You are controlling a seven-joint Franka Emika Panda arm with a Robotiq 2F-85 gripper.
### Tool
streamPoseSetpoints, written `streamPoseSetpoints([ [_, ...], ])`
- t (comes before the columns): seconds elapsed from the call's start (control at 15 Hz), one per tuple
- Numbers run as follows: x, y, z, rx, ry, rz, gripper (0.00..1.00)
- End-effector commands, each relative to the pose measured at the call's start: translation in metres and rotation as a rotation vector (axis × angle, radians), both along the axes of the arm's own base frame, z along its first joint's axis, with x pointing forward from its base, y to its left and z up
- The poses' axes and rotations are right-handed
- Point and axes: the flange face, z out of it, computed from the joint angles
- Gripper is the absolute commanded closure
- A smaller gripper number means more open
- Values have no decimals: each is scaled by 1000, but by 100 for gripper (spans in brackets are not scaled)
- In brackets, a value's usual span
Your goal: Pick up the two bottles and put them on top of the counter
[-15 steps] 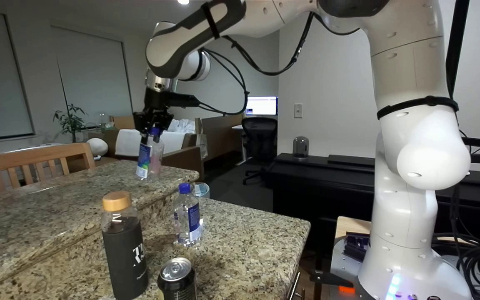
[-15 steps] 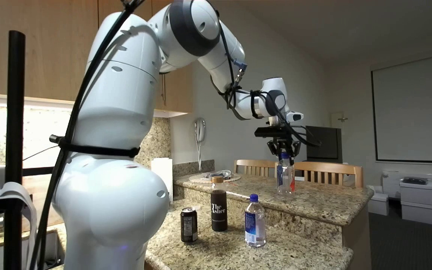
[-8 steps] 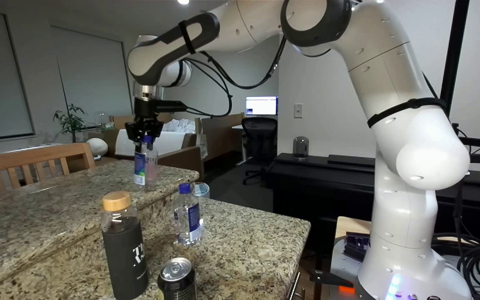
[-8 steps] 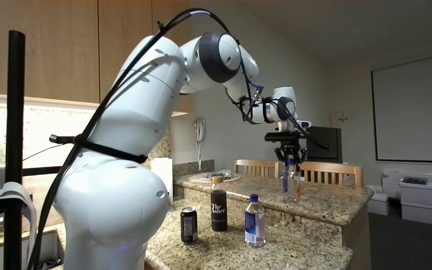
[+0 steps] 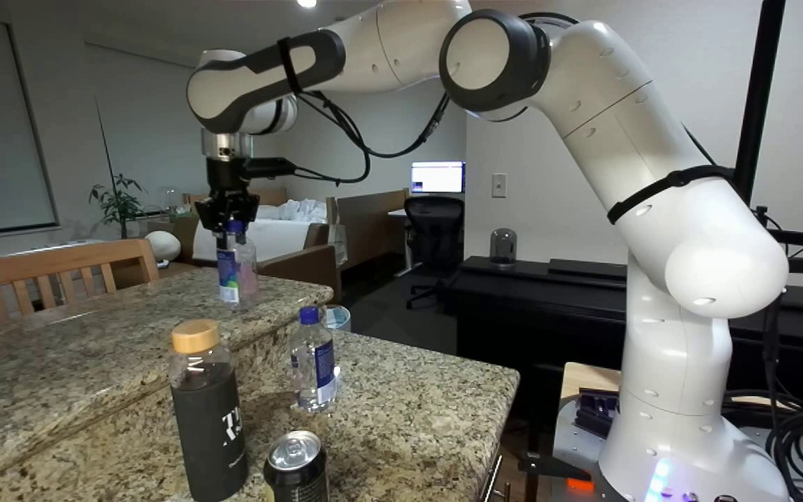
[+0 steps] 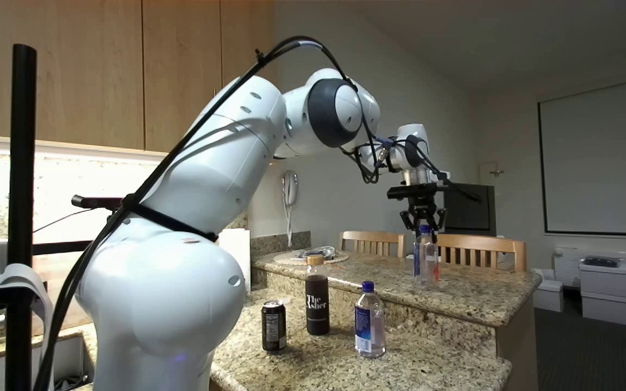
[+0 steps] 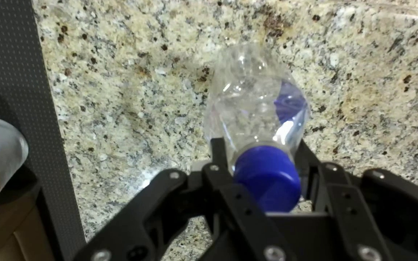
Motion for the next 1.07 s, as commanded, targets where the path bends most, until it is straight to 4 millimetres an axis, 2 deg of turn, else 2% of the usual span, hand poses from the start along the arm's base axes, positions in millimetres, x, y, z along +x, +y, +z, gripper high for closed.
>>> streamPoseSetpoints([
  [0.0, 11, -1, 1, -26, 24, 32, 79],
  [0.53, 21, -6, -7, -20, 36, 19, 79],
  [0.6, 22, -6, -7, -18, 36, 18, 29],
  [0.73, 24, -5, -8, -15, 35, 17, 22],
  [0.93, 25, -6, -6, -15, 32, 15, 2],
  [1.0, 26, -6, -6, -13, 32, 14, 1],
])
